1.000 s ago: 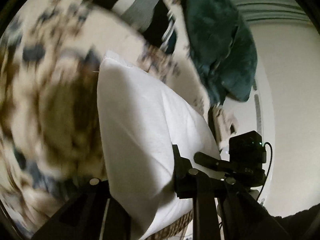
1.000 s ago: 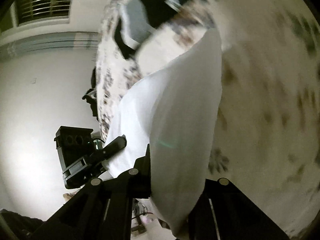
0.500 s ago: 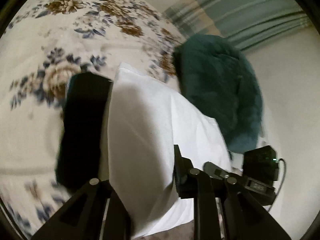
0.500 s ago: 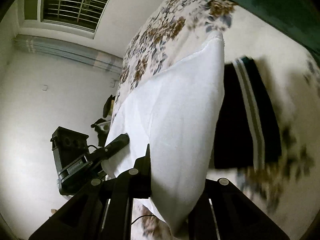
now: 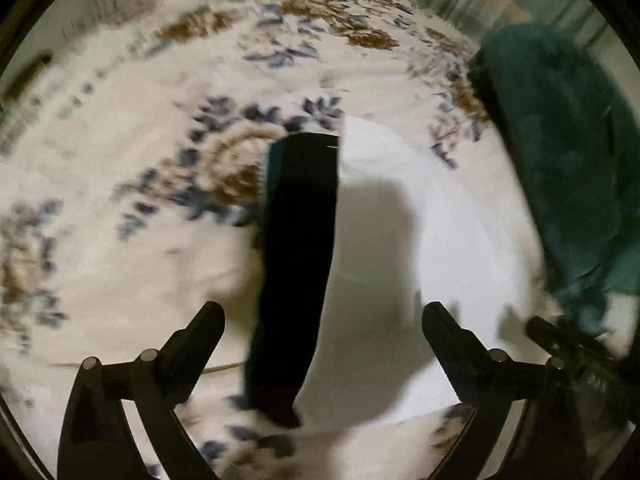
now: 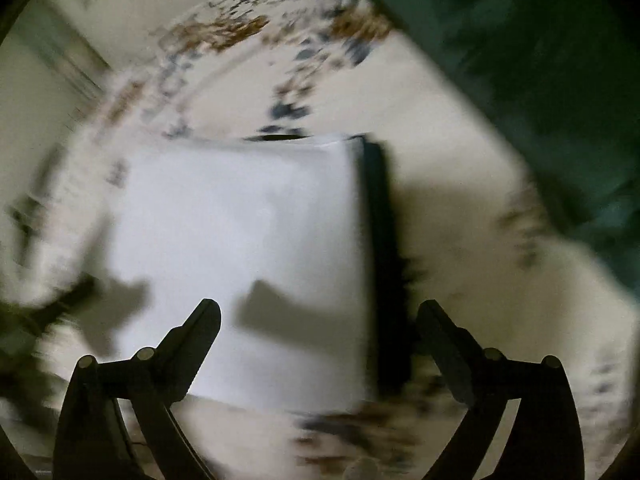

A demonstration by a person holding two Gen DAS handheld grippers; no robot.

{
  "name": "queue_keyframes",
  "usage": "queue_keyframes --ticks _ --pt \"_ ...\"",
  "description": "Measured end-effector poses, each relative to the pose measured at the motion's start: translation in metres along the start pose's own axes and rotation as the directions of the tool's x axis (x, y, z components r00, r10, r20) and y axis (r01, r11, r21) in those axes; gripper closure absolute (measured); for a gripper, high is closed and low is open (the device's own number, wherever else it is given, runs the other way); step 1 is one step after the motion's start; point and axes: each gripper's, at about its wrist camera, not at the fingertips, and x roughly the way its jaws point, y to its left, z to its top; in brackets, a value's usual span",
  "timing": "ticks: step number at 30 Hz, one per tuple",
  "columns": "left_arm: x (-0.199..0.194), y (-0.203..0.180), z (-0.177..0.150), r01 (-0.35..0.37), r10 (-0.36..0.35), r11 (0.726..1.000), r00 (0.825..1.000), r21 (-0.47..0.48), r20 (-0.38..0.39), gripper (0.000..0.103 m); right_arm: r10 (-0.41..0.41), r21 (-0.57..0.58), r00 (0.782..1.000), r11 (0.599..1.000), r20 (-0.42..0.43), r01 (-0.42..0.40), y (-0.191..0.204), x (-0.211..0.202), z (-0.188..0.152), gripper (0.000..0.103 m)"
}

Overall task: Fold small clothes
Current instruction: 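Lower the folded shirt onto the bed and open both tools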

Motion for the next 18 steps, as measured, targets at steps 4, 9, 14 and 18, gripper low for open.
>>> queue_keyframes --ticks 4,9,14,18 --pt "-0.014 -0.004 -0.013 -0.094 0.094 0.995 0.995 0.024 0.020 0.001 -0.140 -0.035 0.989 0.989 0.054 0.142 0.002 -0.032 -0.031 0.000" --pt "-0.043 -0.019 -0.021 -0.135 0.133 0.989 0.990 0.058 0.040 0.001 -0.188 -0.029 0.979 0.981 0.077 0.191 0.004 -0.083 -0.049 0.000" --pt "-0.095 -0.040 -0.035 -0.145 0.140 0.986 0.988 0.083 0.069 0.001 -0.200 0.001 0.975 0.980 0.101 0.201 -0.004 -0.148 -0.072 0.000" --pt "-0.147 -0.057 -0.050 -0.153 0.142 0.984 0.983 0.096 0.113 0.001 -0.213 0.005 0.967 0.977 0.140 0.214 -0.004 -0.204 -0.089 0.000"
